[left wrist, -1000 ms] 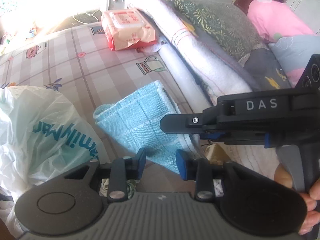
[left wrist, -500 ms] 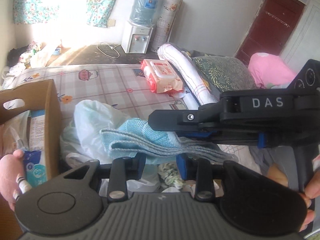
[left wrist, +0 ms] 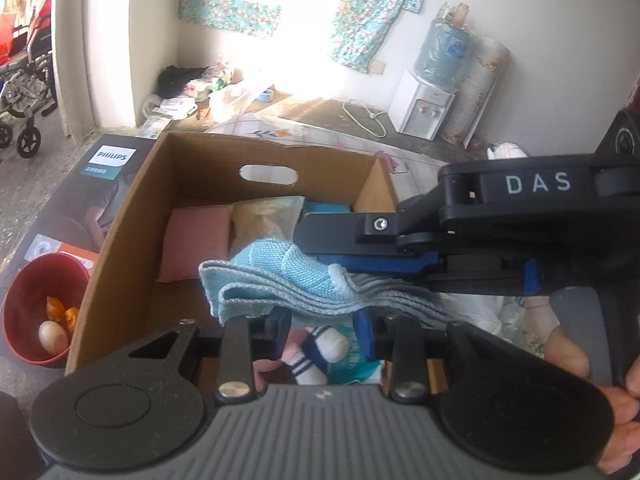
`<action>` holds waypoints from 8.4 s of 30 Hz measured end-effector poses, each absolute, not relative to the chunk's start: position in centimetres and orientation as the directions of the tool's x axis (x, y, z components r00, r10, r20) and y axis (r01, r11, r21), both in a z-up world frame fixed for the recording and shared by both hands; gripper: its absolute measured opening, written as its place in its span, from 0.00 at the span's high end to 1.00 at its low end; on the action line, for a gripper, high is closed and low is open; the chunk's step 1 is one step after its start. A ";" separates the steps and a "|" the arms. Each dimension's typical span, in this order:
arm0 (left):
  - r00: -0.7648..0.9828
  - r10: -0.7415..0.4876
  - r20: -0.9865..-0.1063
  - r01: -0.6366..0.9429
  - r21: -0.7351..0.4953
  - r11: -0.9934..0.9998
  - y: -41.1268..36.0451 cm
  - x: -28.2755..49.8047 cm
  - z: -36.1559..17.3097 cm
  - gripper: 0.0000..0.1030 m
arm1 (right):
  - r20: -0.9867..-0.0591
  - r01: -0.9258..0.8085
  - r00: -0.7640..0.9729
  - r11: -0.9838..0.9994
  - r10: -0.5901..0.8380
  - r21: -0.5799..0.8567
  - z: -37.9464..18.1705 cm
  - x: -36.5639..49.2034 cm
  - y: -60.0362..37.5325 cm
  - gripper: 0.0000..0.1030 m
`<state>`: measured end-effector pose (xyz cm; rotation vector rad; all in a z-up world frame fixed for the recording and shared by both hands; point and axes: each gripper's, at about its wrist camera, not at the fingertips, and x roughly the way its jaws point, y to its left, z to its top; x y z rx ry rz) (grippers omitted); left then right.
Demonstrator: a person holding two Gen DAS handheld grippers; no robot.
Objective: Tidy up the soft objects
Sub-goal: 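Carry the blue-green towel with the right gripper over the cardboard box, then lower the towel into the box and open the right gripper, then move the right gripper back over the mattress toward the white yogurt cup, then close the right gripper on the white yogurt cup lying on the mattress, then lift the yogurt cup off the mattress with the right gripper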
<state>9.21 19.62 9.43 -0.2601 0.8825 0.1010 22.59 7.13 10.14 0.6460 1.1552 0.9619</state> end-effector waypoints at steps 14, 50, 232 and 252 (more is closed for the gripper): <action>0.526 0.126 -0.841 -0.364 -0.089 0.927 27.5 9.6 4.8 0.53 | -0.526 -0.137 0.003 0.521 0.851 0.842 2.5 23.4 15.7 0.79; 0.658 0.251 -0.710 -0.472 -0.129 0.872 31.2 4.6 9.3 0.40 | -0.765 -0.694 0.090 0.591 0.638 0.411 5.1 22.0 20.3 0.60; 0.604 -0.485 -0.633 0.203 -0.466 0.861 -2.3 2.7 -5.2 0.53 | -0.435 0.228 0.526 0.371 0.731 0.900 -7.2 2.9 -28.3 0.36; 0.641 -0.391 -0.660 0.219 -0.330 0.918 -2.7 1.6 -5.2 0.39 | -0.425 0.238 0.512 0.353 0.746 0.905 -8.0 3.0 -28.0 0.37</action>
